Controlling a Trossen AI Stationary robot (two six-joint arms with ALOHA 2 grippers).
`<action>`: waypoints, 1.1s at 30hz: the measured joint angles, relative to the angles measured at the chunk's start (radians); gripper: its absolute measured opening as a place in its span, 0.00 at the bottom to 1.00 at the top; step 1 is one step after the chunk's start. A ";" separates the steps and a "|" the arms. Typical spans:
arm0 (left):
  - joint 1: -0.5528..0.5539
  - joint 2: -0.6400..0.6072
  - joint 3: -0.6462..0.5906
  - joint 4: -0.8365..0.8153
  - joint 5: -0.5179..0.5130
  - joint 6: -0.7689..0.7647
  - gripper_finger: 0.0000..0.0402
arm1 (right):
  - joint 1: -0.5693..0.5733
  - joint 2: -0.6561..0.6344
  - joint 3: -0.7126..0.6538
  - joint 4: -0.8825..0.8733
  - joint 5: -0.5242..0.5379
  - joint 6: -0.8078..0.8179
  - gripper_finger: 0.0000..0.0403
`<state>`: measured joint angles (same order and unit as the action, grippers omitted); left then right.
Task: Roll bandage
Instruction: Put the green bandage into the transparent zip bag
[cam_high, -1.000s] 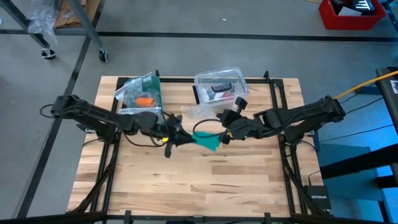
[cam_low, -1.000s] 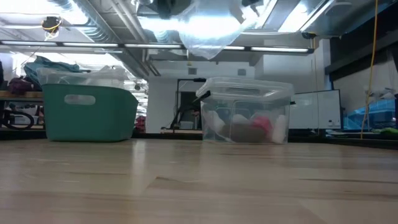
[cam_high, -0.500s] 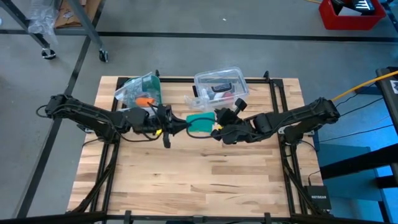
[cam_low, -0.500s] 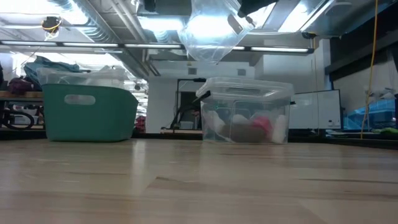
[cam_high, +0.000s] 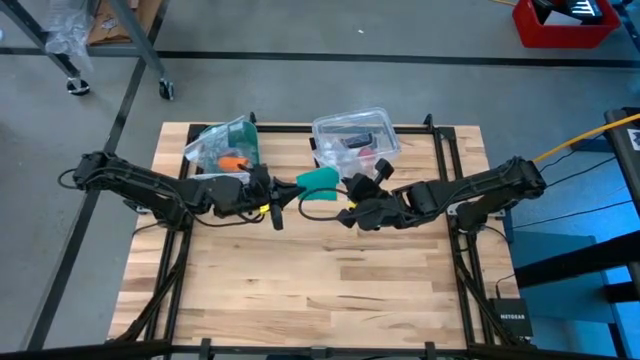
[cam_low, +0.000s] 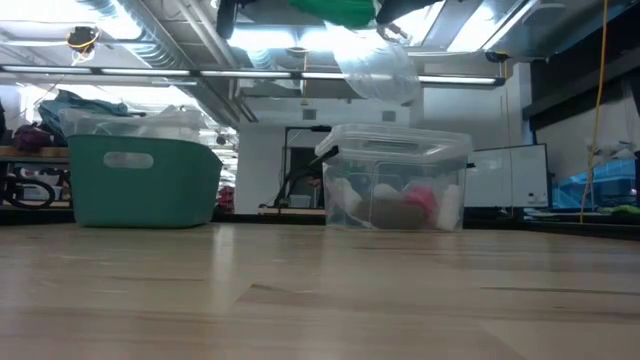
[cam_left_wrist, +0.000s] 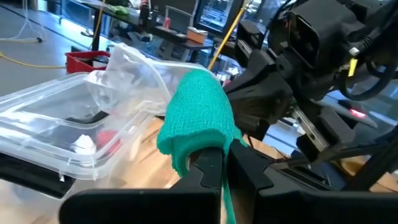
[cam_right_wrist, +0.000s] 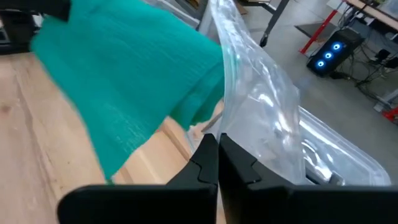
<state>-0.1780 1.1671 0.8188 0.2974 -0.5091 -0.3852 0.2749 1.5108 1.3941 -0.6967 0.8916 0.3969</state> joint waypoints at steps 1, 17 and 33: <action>0.000 0.000 0.000 -0.002 -0.005 -0.001 0.00 | 0.000 0.000 0.000 0.002 -0.006 0.000 0.00; 0.008 0.000 0.000 -0.010 -0.001 -0.079 0.00 | -0.001 0.019 0.000 0.181 -0.258 -0.008 0.00; 0.001 0.000 0.000 -0.245 0.310 -0.183 0.00 | 0.000 0.039 -0.001 0.181 -0.491 0.057 0.00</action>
<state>-0.1772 1.1675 0.8188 0.0520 -0.1990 -0.5683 0.2745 1.5501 1.3933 -0.5160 0.4009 0.4544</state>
